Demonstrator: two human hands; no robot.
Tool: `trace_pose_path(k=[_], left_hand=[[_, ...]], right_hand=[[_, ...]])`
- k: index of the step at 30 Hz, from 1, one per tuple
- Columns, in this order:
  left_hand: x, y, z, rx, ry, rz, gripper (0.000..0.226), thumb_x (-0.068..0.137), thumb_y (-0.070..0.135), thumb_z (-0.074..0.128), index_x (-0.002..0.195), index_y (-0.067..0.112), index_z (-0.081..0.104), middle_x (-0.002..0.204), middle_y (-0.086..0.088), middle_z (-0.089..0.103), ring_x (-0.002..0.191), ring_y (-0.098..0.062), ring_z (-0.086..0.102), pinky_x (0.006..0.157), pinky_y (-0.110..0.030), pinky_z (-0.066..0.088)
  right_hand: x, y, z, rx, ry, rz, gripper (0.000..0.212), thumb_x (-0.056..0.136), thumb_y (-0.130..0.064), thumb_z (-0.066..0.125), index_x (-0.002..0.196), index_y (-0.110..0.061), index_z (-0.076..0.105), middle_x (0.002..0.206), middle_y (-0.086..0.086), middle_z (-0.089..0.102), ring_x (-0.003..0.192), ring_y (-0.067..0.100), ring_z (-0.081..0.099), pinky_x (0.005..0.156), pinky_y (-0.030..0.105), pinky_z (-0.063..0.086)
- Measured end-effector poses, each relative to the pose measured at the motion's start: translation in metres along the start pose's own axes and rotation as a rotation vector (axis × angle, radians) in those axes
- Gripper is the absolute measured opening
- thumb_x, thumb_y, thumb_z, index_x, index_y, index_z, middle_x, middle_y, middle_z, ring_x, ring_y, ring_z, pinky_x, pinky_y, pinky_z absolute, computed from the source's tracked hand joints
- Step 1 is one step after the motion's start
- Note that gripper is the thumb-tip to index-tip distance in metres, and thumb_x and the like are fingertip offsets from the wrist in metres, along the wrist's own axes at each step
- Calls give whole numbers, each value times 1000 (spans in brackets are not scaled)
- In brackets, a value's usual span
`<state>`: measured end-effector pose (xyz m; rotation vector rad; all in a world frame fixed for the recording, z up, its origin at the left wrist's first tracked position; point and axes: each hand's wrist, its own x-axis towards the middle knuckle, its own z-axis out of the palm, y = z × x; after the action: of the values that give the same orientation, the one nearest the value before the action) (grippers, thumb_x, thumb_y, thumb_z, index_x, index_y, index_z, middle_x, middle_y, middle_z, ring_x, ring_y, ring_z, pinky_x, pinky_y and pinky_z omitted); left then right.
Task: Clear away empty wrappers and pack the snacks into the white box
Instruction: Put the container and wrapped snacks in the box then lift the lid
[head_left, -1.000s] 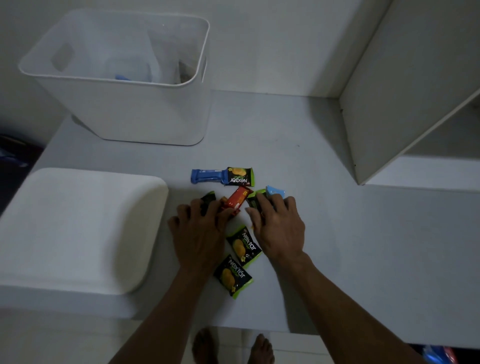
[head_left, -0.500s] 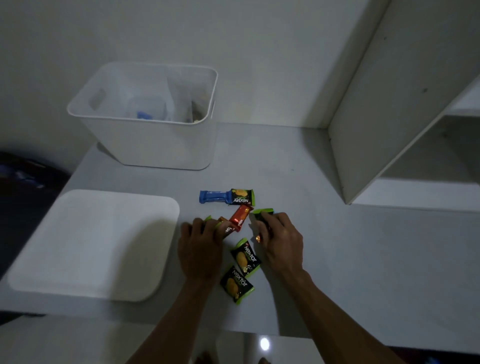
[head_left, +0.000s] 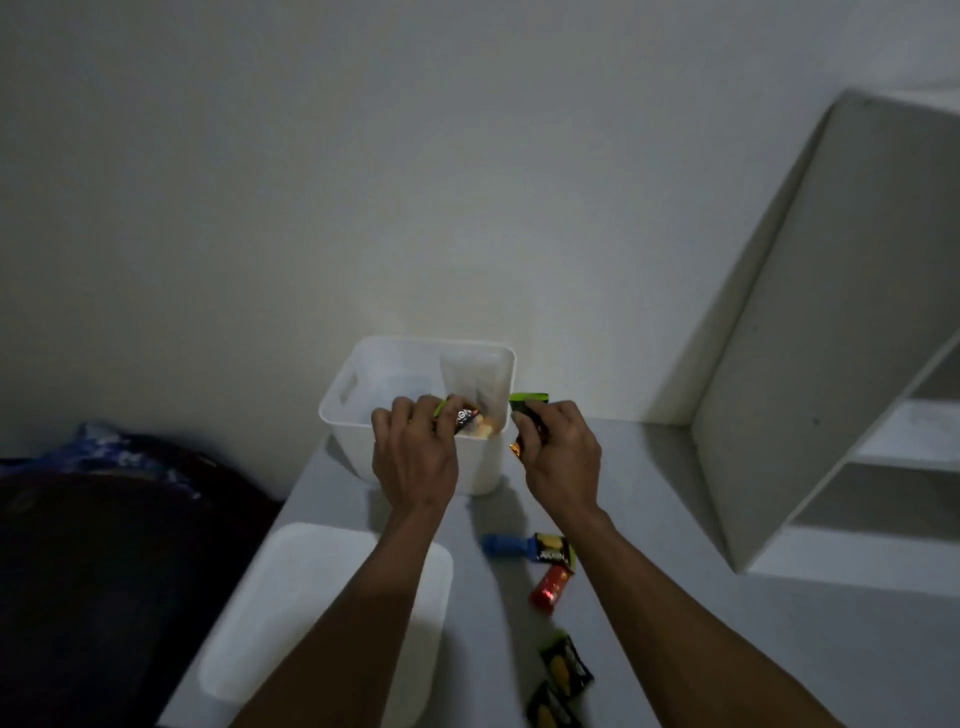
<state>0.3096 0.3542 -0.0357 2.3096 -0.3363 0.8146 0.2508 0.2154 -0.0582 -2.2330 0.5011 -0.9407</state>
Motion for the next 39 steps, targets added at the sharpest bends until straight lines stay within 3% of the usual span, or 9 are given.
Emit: trace_pose_path(k=[2, 7, 12, 16, 22, 26, 30, 33, 39], left_hand=[[40, -8, 1, -51, -33, -110, 32, 92, 43, 54, 86, 16, 70, 86, -9, 61, 90, -34, 50, 66, -40, 41], [114, -38, 26, -104, -121, -193, 41, 96, 49, 49, 93, 13, 70, 95, -11, 60, 99, -32, 47, 73, -39, 36], [115, -64, 81, -82, -368, -276, 50, 96, 58, 37, 95, 17, 66, 101, -10, 58, 106, -33, 47, 72, -39, 40], [102, -77, 109, -73, -600, -374, 62, 100, 55, 20, 110, 14, 65, 119, -17, 60, 114, -36, 49, 97, -51, 39], [95, -84, 126, -197, -804, -498, 79, 100, 55, 10, 101, 4, 70, 113, -21, 67, 106, -32, 59, 100, -41, 42], [95, -82, 123, -214, -800, -508, 80, 100, 54, 10, 113, 0, 68, 123, -23, 63, 115, -36, 56, 103, -42, 40], [91, -64, 101, -215, -693, -495, 71, 103, 47, 15, 116, -1, 66, 126, -25, 60, 119, -38, 53, 102, -40, 36], [83, -50, 82, -257, -600, -469, 65, 104, 44, 18, 117, 2, 66, 127, -24, 60, 120, -39, 51, 101, -39, 35], [29, -29, 52, -279, -386, -293, 53, 104, 41, 26, 87, 6, 61, 101, -19, 66, 99, -34, 58, 82, -33, 36]], right_hand=[[32, -25, 13, 4, 6, -1, 21, 93, -29, 65, 109, -19, 73, 100, 2, 65, 82, 17, 63, 69, 22, 42], [85, -55, 60, -32, -42, 60, 23, 95, -36, 60, 111, -25, 72, 105, 0, 65, 89, 18, 62, 76, 28, 48], [91, -38, 114, -169, -188, 179, 23, 95, -37, 56, 109, -25, 70, 106, 1, 62, 94, 24, 63, 76, 31, 47], [91, -18, 137, -231, -330, 281, 31, 96, -39, 55, 116, -20, 68, 114, 4, 60, 100, 27, 63, 82, 35, 49], [93, -2, 147, -206, -414, 322, 31, 100, -33, 45, 84, -15, 65, 79, -1, 57, 72, 18, 57, 67, 27, 40], [92, 2, 140, -225, -398, 311, 33, 101, -33, 43, 92, -13, 67, 87, 6, 66, 74, 19, 56, 69, 27, 39], [90, 3, 124, -223, -344, 279, 33, 99, -30, 43, 88, -9, 67, 90, 12, 69, 81, 29, 65, 66, 30, 45], [81, 2, 100, -171, -288, 267, 30, 99, -27, 45, 100, -8, 68, 98, 15, 69, 89, 31, 64, 73, 36, 51], [23, 29, 27, -70, -192, 309, 38, 100, -37, 46, 131, -18, 58, 125, 9, 62, 109, 24, 61, 92, 35, 49]])
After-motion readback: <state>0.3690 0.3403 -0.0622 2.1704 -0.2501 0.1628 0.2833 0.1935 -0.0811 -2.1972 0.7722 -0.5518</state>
